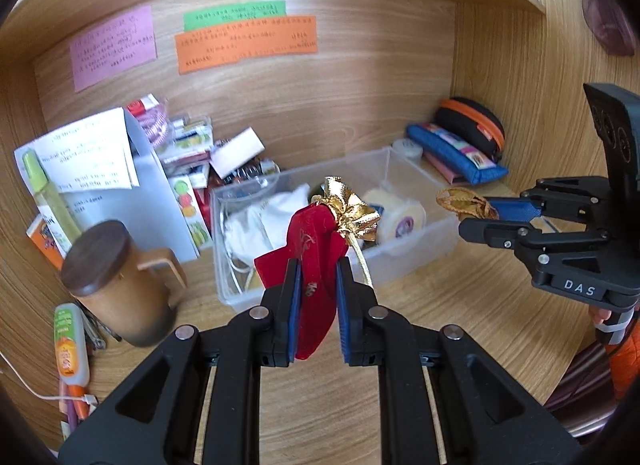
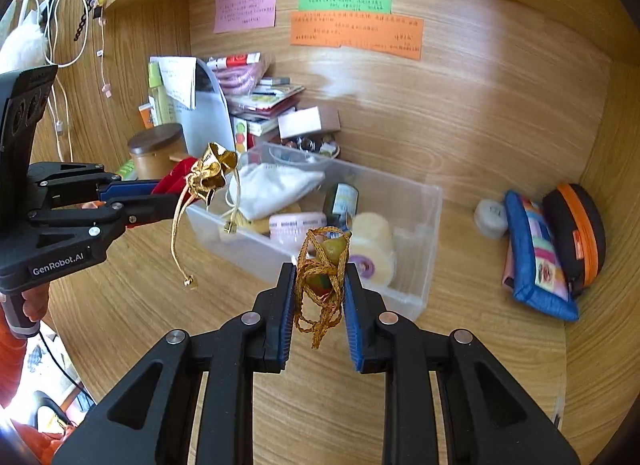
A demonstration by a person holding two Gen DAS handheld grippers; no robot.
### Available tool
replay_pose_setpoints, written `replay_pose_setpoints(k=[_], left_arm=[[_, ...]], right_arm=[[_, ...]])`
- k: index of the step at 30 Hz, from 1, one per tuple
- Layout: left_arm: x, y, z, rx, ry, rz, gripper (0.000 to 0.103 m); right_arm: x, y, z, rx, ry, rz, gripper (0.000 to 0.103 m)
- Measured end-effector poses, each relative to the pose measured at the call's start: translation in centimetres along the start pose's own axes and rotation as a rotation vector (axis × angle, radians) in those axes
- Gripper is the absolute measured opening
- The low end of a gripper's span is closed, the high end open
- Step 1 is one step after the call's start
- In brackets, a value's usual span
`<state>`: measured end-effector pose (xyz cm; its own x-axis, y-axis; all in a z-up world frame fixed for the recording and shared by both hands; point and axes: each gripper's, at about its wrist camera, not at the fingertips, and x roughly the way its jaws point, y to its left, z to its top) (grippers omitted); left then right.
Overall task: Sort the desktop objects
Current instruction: 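Lift and carry the pouch and tassel with both tools over the bin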
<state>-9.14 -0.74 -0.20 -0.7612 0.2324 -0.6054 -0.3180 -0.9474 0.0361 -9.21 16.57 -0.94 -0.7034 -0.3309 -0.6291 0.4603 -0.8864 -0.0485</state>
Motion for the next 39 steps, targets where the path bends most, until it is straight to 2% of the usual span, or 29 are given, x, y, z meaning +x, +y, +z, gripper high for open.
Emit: replay_pose_setpoints(k=[8, 14, 29, 39], left_arm=[[-0.1, 1.9, 2.8, -0.029, -0.039, 0.012, 0.015], [1.2, 2.8, 4.2, -0.036, -0.041, 0.011, 0.015], [9.0, 2.8, 4.2, -0.045, 0.073, -0.055, 0.016], [11.7, 2.6, 3.3, -0.041, 0.116, -0.082, 0.019]], right_arm=[[1.2, -0.5, 2.9, -0.011, -0.023, 0.0, 0.02], [3.2, -0.6, 4.8, -0.007, -0.026, 0.017, 0.02], [10.4, -1.7, 5.6, 0.02, 0.083, 0.036, 0.02], [13.0, -2.6, 4.7, 0.048, 0.117, 0.042, 0.02]])
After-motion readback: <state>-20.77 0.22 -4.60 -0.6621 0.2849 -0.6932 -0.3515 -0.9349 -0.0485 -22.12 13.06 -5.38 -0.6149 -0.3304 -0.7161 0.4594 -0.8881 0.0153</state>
